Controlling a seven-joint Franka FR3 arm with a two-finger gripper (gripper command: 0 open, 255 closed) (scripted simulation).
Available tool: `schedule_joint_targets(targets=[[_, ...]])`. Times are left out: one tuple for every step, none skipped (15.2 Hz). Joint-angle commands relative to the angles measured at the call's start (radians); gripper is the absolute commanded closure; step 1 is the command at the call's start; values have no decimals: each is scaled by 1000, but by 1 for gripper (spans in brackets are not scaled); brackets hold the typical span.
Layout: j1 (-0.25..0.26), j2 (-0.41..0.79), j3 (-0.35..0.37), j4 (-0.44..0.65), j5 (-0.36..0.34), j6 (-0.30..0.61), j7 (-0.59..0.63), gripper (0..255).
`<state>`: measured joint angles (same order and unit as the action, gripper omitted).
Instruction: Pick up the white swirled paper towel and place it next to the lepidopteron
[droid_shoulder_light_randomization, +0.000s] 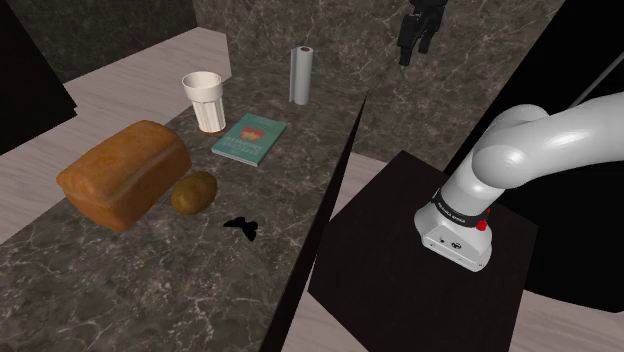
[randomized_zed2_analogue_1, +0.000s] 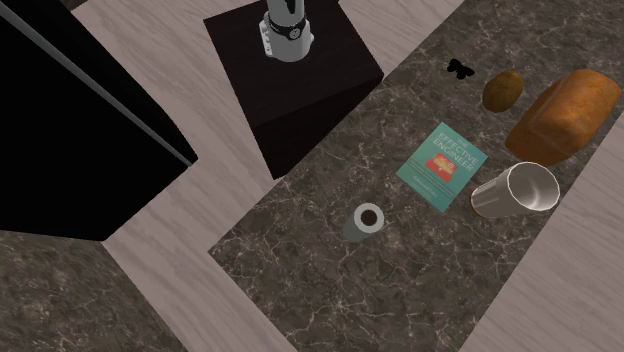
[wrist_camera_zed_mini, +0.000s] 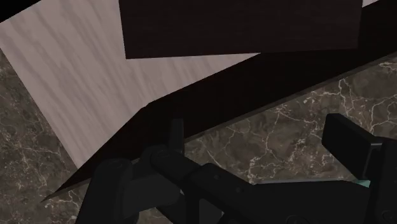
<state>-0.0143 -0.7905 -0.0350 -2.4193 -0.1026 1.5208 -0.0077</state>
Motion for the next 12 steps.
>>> schedule_joint_targets(targets=[[0, 0, 0, 0, 0, 0, 0, 0], [0, 38, -7, 12, 0, 27, -4, 0], [-1, 75, -14, 26, 0, 54, -8, 0], [-1, 114, -21, 41, 0, 79, -12, 0], [-1, 152, -28, 57, 1, 103, -17, 0], [0, 191, -35, 75, 3, 126, -22, 0], [0, 229, -42, 94, 5, 148, -27, 0], [1, 268, -48, 114, 8, 169, -33, 0], [1, 307, -54, 135, 11, 188, -38, 0], [2, 346, -61, 158, 15, 206, -44, 0], [3, 385, -67, 182, 20, 223, -51, 0], [4, 424, -72, 207, 25, 238, -57, 0]])
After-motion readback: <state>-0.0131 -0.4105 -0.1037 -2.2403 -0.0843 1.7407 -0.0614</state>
